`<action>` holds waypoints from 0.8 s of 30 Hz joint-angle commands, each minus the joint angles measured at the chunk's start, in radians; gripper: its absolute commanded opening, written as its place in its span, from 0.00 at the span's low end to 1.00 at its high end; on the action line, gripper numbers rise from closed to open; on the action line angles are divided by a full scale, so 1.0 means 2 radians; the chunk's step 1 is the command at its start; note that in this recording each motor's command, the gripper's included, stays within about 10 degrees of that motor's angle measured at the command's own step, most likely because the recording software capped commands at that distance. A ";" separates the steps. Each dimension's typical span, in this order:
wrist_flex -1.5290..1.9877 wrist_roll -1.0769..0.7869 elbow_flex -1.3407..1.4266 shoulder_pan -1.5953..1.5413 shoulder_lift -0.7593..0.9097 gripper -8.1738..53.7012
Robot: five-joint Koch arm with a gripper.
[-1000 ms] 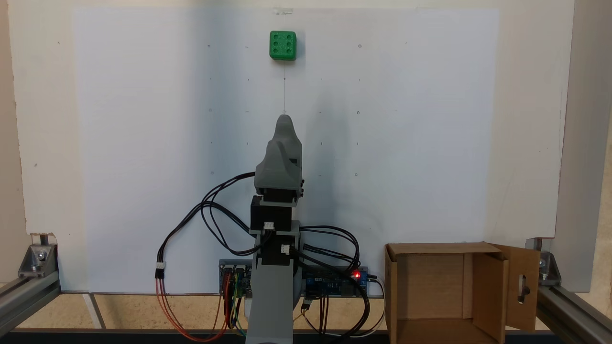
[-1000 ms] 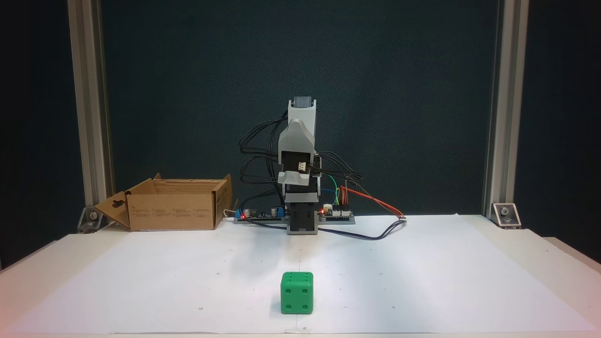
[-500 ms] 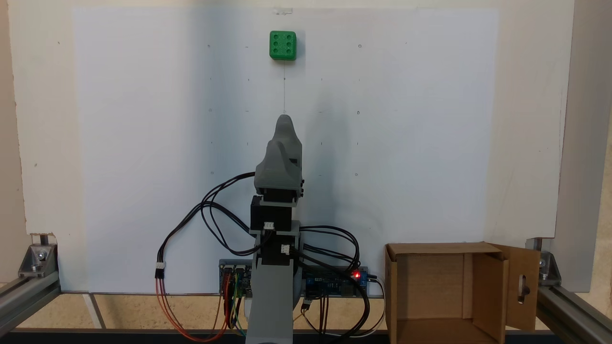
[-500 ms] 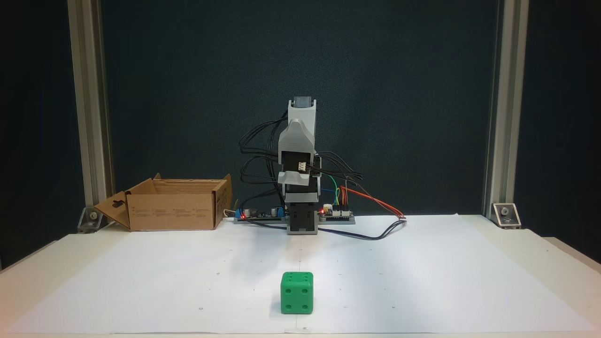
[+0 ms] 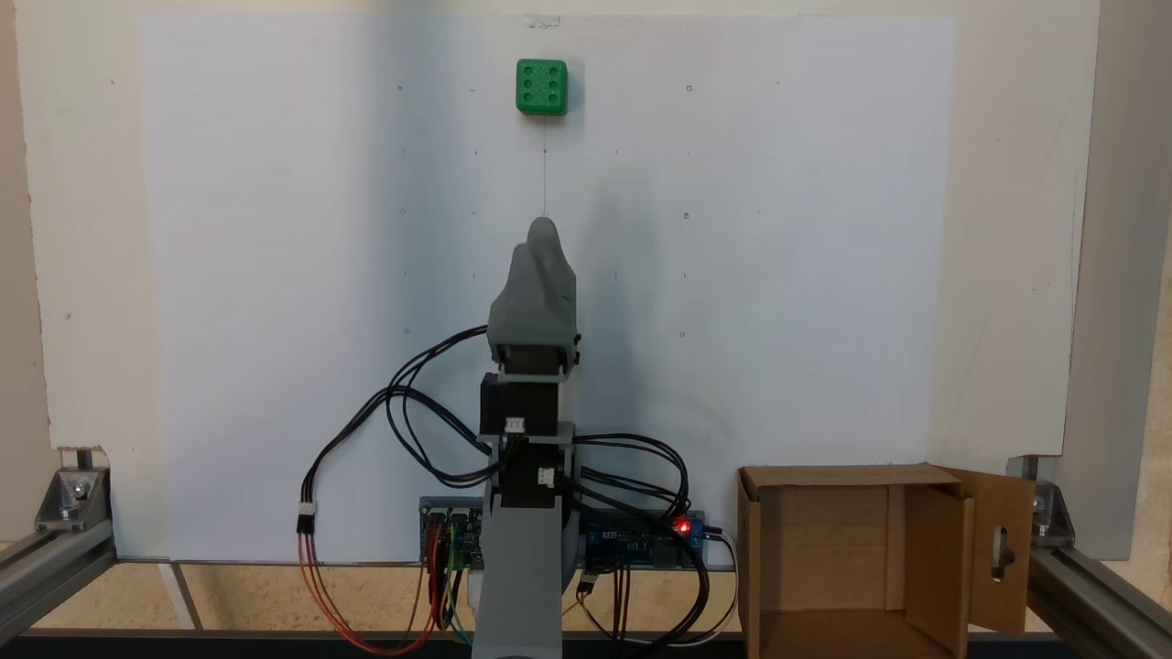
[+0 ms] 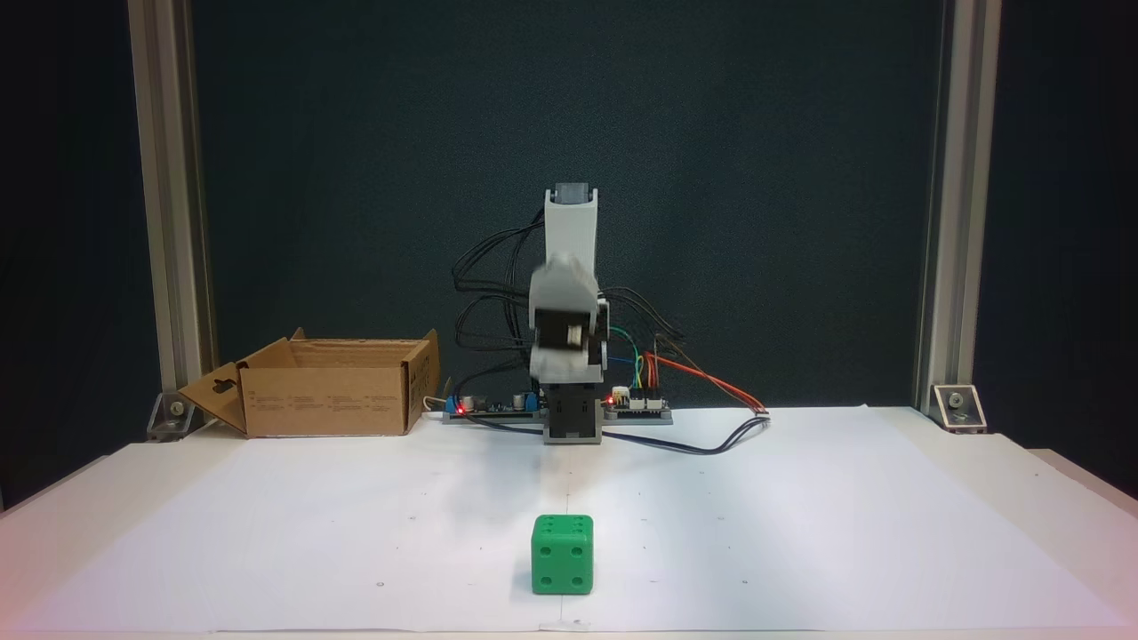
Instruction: Grasp a green dice and put it in the bin.
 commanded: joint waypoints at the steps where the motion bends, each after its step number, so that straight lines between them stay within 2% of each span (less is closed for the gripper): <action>1: 0.080 -0.027 -0.045 -0.004 0.053 0.83; 24: 0.848 0.046 -0.449 -0.008 0.052 0.83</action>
